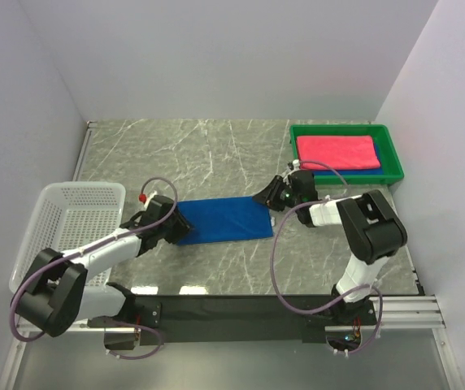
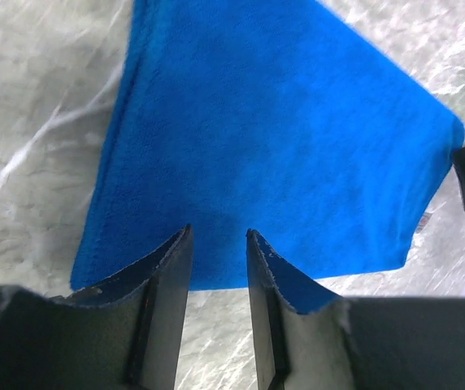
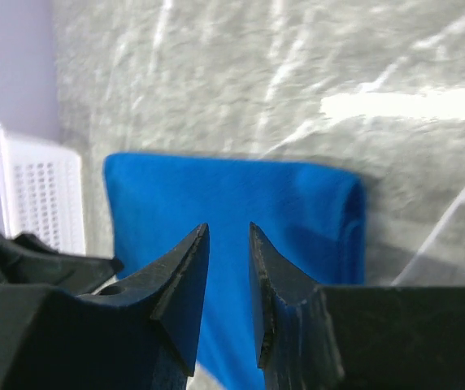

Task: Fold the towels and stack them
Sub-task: Smooth out wrinkles on the folded towel

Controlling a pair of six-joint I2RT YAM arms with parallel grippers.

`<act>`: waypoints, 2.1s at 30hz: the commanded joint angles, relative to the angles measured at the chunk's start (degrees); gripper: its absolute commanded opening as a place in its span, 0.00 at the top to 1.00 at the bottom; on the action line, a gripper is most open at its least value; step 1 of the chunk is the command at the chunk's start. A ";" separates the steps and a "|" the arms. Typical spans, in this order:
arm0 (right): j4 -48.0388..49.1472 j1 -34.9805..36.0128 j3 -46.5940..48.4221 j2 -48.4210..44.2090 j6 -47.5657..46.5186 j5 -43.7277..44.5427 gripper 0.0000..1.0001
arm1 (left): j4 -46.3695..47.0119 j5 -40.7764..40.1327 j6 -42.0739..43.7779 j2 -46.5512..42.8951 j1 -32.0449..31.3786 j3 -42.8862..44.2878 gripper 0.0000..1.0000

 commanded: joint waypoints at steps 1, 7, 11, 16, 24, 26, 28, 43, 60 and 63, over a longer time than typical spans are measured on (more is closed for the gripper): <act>6.10 -1.53 2.04 3.47 2.21 1.44 0.67 | 3.43 1.19 -2.53 -0.03 -0.11 -2.84 0.61; 9.70 -4.52 0.46 8.57 4.40 0.39 0.66 | 1.24 0.22 -3.69 -3.37 1.55 -8.55 0.62; 8.66 -5.49 -0.07 6.48 2.83 -0.76 0.66 | -2.63 -1.27 -1.32 -5.48 4.54 -7.52 0.60; -1.16 -5.49 0.63 -3.09 -5.23 0.91 0.62 | -7.46 -2.85 6.31 -1.01 9.02 0.30 0.51; -30.08 -5.58 2.13 -22.52 -16.68 14.78 0.15 | -17.72 -9.16 15.29 5.06 0.54 20.07 0.07; -35.36 -6.02 1.52 -27.70 -18.18 18.47 0.07 | -20.20 -14.70 16.70 7.16 -6.40 26.03 0.03; -39.04 -6.63 0.99 -30.78 -19.14 19.54 0.07 | -23.89 -16.82 17.40 9.54 -10.73 29.83 0.03; -40.39 -7.87 -12.37 -49.60 -14.23 23.94 0.08 | -40.34 -26.14 17.14 44.17 -33.95 62.88 0.27; -34.41 -7.87 -18.61 -50.93 -11.07 20.95 0.11 | -41.31 -24.39 15.65 54.37 -35.71 63.96 0.54; -33.27 -7.95 -18.97 -50.22 -9.84 19.55 0.11 | -40.34 -24.39 14.77 54.72 -35.71 61.76 0.75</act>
